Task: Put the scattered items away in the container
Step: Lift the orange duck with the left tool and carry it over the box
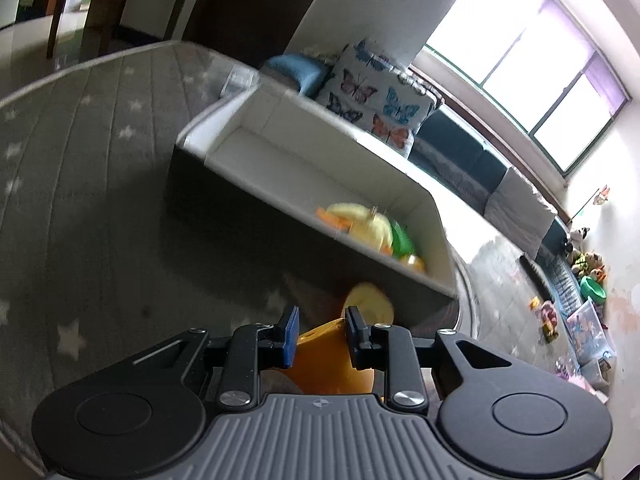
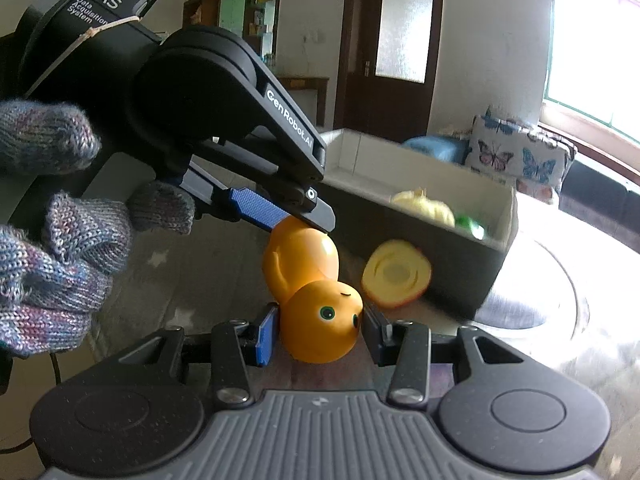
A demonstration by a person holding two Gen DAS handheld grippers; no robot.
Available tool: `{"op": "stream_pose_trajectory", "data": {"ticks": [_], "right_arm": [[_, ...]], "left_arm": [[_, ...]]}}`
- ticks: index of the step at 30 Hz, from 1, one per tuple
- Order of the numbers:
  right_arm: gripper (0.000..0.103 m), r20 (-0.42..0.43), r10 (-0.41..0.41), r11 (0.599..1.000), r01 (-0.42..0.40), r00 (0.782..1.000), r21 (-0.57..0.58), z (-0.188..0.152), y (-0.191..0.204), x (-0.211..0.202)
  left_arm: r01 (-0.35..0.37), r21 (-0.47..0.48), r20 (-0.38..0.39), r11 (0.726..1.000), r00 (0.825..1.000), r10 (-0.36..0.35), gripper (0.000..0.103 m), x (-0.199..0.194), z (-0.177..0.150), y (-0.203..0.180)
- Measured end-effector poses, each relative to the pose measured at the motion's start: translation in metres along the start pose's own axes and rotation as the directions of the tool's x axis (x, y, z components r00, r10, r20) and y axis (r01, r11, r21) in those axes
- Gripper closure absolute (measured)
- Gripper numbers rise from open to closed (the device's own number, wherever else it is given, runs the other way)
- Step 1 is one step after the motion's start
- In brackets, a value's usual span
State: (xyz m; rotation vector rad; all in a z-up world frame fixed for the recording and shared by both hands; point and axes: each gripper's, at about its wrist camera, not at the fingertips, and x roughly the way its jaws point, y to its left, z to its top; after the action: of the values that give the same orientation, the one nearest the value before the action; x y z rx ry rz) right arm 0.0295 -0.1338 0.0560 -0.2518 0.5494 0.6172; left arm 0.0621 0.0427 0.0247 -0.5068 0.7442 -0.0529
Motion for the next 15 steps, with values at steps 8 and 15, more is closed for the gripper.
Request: {"op": "stream_pose_trajectory", "data": {"ticks": [8, 15], "right_arm": [[0.059, 0.078, -0.012, 0.999, 0.016, 0.997, -0.048, 0.051, -0.015, 0.027], [0.059, 0.067, 0.007, 0.998, -0.003, 0.998, -0.056, 0.088, -0.033, 0.073]], "left_arm": [[0.006, 0.021, 0.097, 1.000, 0.995, -0.008, 0.076, 0.007, 0.055, -0.008], [-0.006, -0.017, 0.094, 1.000, 0.996, 0.007, 0.076, 0.039, 0.103, 0.003]]}}
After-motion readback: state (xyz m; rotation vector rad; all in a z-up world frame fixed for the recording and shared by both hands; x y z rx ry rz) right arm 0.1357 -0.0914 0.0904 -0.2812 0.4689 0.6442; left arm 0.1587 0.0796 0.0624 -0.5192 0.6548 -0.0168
